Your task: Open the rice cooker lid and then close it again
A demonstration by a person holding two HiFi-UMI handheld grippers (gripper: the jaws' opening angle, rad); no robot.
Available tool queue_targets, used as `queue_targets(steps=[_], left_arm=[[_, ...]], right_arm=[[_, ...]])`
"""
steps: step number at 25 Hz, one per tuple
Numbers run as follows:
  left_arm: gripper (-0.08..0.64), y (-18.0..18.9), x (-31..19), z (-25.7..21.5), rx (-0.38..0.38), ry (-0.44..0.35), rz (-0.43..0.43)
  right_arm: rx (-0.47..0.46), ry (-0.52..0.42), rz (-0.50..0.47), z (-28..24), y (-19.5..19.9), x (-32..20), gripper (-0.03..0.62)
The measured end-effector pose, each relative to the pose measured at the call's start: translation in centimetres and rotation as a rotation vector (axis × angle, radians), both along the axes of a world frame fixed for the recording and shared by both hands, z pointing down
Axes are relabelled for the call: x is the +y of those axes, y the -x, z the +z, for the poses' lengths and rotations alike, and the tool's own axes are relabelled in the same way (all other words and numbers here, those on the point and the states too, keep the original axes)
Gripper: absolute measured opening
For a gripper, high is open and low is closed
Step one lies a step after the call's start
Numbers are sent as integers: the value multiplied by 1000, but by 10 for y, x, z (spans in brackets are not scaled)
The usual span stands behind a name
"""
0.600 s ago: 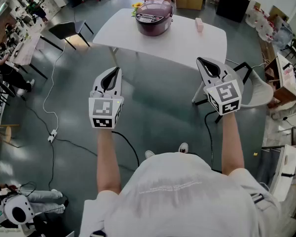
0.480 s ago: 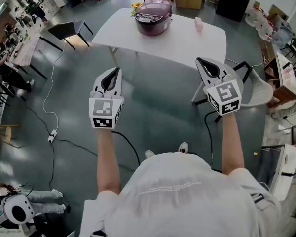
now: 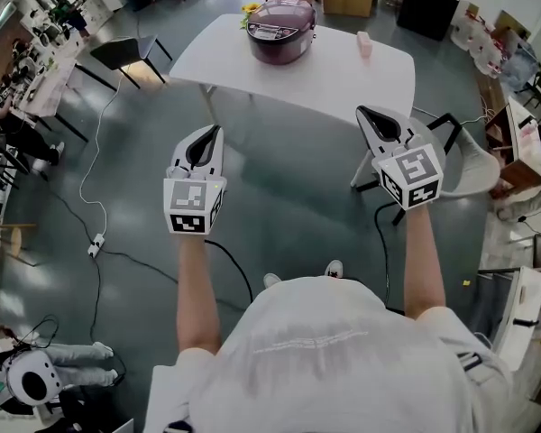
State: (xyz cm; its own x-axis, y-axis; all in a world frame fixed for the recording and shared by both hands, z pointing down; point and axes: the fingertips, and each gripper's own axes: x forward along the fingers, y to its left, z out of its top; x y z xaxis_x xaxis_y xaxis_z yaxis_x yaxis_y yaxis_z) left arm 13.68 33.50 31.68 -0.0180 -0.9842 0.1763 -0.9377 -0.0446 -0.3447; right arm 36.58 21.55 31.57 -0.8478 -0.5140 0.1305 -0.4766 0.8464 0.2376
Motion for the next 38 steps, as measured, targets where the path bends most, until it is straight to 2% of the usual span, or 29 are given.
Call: queue_targets(steps=[6,8,9,10,11,13,18,22,28,38], left_arm=[[21,3,-1,8,18,25,-48],[57,1,-2,10,31,32,-50],[109,-2,-3,10,36,35,-47],[135,-5,-4,11,37,38,-42],[138,-9,-5,12,37,37,-38],[138,-16,-7,13,32,28,-33],[138,-32,-14,14,31,28,-38],[138,-44,-22,16,25,38,-59],[138,-70,-27,23,-4,70,-95],[138,-91,-40,24,6,68,-115]], right_arm=[[-45,41,-17,2,-2,-9,29],[-45,46,-21,2,-5,-11,33],[-46,52,-24,2,-6,-13,60],[-46,58,-26,3,-8,-15,114],[-45,62,-28,5,-11,-17,154],[-41,61,-30,8,-15,-20,183],[-45,67,-42,13,-27,-30,186],[-36,90,-66,20,-38,-40,156],[-22,108,-102,31,-59,-52,160],[-22,137,-128,39,-79,-72,161]])
